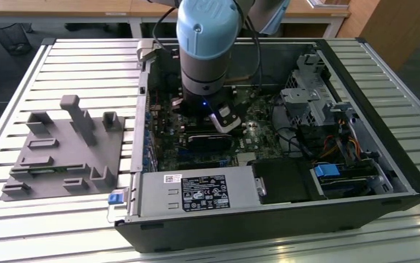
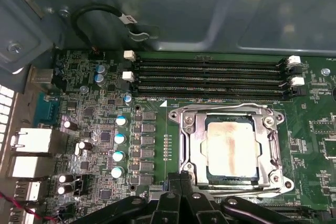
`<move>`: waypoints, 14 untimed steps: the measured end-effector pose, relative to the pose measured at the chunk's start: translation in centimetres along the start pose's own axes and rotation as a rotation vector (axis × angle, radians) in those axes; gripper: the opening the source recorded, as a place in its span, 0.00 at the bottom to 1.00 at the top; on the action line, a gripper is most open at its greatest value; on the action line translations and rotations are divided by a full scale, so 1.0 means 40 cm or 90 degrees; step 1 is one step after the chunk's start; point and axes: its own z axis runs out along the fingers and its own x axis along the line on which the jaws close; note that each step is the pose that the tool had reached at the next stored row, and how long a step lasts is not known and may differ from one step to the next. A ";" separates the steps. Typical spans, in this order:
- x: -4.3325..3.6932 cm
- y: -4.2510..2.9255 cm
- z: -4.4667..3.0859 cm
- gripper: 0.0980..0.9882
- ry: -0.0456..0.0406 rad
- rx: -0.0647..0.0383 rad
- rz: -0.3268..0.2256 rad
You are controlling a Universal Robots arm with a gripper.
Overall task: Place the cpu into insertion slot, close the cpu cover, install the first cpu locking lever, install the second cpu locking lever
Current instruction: 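Install the second cpu locking lever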
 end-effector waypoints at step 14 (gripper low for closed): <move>-0.001 0.010 -0.032 0.01 0.0000 0.000 0.000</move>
